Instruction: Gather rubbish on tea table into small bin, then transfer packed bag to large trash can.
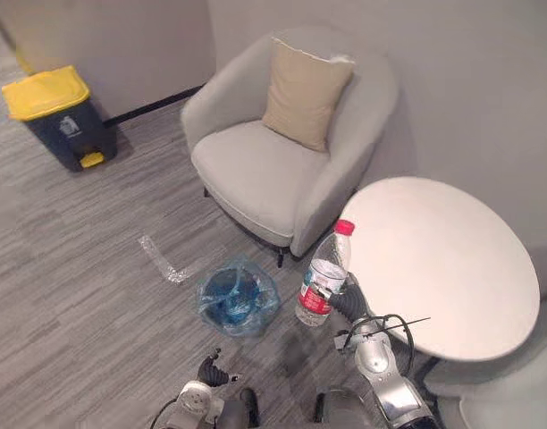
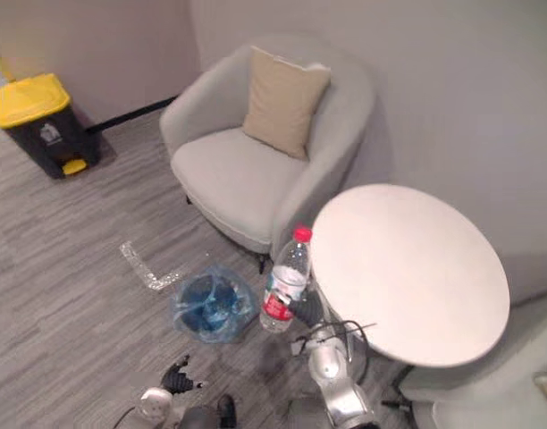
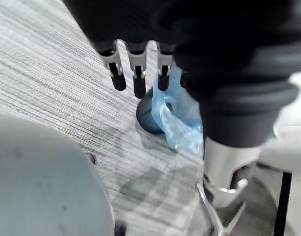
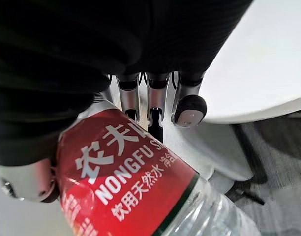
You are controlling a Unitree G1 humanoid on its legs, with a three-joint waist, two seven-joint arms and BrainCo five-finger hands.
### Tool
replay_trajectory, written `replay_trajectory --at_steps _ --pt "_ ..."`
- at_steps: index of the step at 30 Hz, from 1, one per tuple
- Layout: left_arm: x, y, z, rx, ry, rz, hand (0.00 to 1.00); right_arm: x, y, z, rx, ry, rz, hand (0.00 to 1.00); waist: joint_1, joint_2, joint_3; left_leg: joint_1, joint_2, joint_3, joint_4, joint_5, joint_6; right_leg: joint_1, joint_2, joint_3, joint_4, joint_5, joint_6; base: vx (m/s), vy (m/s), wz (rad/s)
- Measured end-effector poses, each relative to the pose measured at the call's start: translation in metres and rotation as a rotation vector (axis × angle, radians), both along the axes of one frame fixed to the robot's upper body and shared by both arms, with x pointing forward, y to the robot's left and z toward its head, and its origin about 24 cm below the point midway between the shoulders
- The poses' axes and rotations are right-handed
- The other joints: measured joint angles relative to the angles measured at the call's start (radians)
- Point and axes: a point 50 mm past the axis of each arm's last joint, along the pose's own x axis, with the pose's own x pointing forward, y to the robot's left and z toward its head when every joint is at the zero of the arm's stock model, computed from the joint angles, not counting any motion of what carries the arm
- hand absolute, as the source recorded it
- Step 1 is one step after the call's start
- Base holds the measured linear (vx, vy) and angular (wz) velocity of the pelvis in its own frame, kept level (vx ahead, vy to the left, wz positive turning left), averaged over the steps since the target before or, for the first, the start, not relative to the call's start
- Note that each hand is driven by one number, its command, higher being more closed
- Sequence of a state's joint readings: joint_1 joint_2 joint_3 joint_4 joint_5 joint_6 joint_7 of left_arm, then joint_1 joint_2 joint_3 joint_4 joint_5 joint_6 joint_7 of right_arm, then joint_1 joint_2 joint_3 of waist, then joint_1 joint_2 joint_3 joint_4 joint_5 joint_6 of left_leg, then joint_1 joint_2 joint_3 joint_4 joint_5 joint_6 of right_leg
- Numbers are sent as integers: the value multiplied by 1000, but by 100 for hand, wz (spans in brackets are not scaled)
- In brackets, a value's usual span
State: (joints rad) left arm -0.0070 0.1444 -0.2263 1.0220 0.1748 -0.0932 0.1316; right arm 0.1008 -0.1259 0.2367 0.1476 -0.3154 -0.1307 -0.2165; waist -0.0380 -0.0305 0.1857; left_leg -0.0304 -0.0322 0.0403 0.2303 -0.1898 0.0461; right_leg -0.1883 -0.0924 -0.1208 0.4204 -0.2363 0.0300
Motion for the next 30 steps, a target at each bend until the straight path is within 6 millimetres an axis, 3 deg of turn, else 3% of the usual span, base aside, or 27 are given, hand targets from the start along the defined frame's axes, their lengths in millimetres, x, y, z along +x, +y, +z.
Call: replay_trajectory --at_steps 2,3,6,8,9,12,13,14,16,17,20,25,30 --pt "0 0 0 0 3 0 0 -1 -2 -1 -4 5 -6 100 0 -13 -6 8 -29 -33 14 -4 -9 8 3 4 -114 112 -12 292 -96 96" --pt "-2 -6 -2 -17 7 4 0 0 -10 -1 -21 5 -24 100 9 38 -3 9 -7 -52 14 -14 -30 39 15 -24 -142 126 -18 284 -74 62" --pt "-2 -9 -2 -27 4 11 0 3 -13 2 -35 -10 -17 100 19 61 -4 21 15 -50 -5 -17 -46 57 31 -40 -158 127 -19 240 -68 25" --pt "-2 -9 -2 -27 7 11 0 4 -15 4 -37 -17 -25 100 17 58 -2 35 28 -43 9 -20 -80 111 38 -59 -186 127 -20 228 -50 34" --pt "-2 -10 -2 -29 8 9 0 5 -18 5 -38 -23 -38 100 16 52 1 24 31 -27 64 -26 -107 132 34 -71 -189 127 -20 154 3 44" --pt "4 -16 0 -45 -13 5 0 6 -25 9 -63 -40 -45 100 16 37 9 -84 49 93 318 -29 -126 210 6 -99 -241 127 -21 131 48 44" --pt "6 -16 1 -44 -21 -1 0 7 -26 10 -71 -46 -45 100 22 33 11 -123 104 171 380 -62 -89 227 3 -104 -255 127 -21 116 119 36" --pt "8 -17 2 -46 -29 -7 0 9 -26 12 -70 -56 -50 100 23 50 11 -150 192 235 330 -55 -73 235 8 -124 -245 126 -19 117 137 31" --pt "9 -18 3 -49 -33 -6 0 8 -29 11 -76 -53 -58 100 22 59 22 -142 235 247 235 -12 -82 260 4 -137 -230 101 17 88 137 33" --pt "9 -15 3 -42 -38 -3 0 6 -26 8 -68 -41 -59 100 29 33 13 -121 194 246 205 -14 -82 257 -20 -134 -226 85 36 102 184 30" --pt "8 -7 3 -17 -28 -3 0 7 -20 9 -47 -43 -51 100 28 12 5 -101 128 220 121 -7 -71 258 -59 -130 -235 86 36 106 162 38" --pt "4 1 2 6 -8 2 0 8 -9 6 -61 -33 -10 100 30 15 4 -42 85 231 23 20 -46 256 -88 -82 -212 90 43 30 78 4" --pt "5 2 2 4 -11 11 0 20 3 -1 -102 -3 51 100 30 33 18 -56 94 281 -7 40 -51 171 -84 -19 -161 93 48 -28 8 -32"
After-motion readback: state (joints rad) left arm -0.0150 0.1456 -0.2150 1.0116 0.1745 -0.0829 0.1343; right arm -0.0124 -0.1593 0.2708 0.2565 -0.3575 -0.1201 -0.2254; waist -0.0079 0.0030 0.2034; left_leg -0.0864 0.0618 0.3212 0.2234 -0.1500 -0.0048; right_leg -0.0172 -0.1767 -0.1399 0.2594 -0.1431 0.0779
